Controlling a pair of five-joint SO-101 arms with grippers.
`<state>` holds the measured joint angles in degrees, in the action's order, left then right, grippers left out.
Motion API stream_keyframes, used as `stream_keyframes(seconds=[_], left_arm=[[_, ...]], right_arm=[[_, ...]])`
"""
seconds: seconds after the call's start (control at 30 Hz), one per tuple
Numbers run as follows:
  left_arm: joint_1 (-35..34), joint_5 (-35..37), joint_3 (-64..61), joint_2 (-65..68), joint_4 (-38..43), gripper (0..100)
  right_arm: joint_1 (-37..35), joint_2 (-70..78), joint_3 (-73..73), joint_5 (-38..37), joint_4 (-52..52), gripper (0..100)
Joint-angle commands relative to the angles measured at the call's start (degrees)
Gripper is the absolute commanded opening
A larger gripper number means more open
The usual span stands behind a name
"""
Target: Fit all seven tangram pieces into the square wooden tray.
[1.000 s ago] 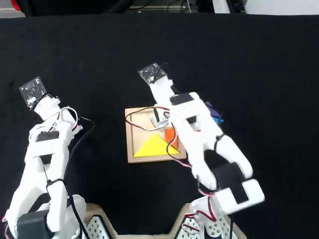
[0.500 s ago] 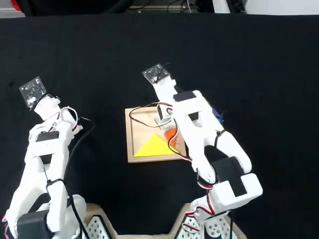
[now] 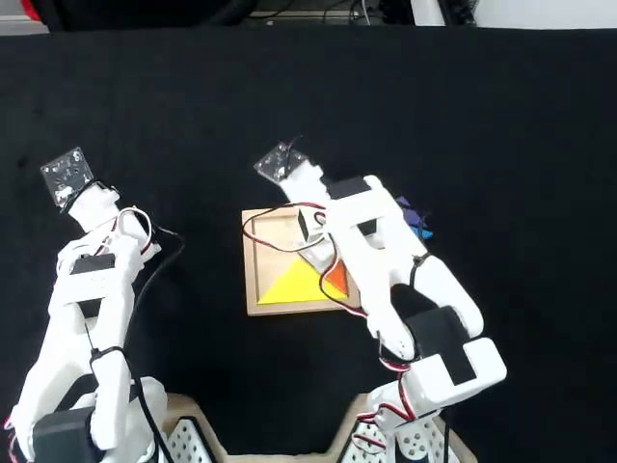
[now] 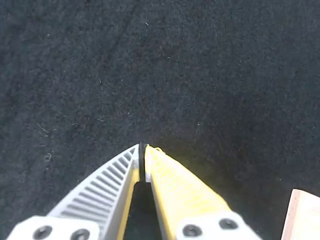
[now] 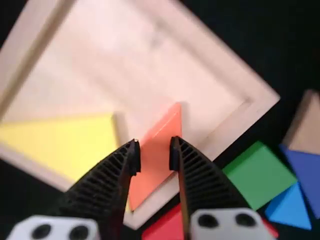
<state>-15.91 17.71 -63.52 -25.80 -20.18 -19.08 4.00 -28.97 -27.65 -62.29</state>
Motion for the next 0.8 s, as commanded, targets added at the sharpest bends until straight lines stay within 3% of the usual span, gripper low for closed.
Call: stream_keyframes(seconds=[0.0, 0.13, 0.27, 0.57, 0.77], left_arm=[[0.92, -0.70, 0.22, -1.76, 0.97, 3], [0.92, -0.79, 0.13, -1.76, 0.97, 3], [1.27, -0.79, 0.04, -1.76, 0.97, 3], [2.15, -3.69, -0.13, -1.76, 0.97, 3], [2.15, -3.87, -0.04, -1.76, 0.97, 3]], right_arm=[[1.14, -6.55, 1.36, -1.23, -4.75, 10.6], [9.32, -17.89, 0.84, 0.62, -2.90, 10.6], [17.85, -19.38, -1.54, 2.37, 4.48, 10.9], [24.62, 4.00, 12.88, 2.55, 6.59, 11.0], [25.32, 12.88, 21.05, -0.09, 3.34, 11.0]])
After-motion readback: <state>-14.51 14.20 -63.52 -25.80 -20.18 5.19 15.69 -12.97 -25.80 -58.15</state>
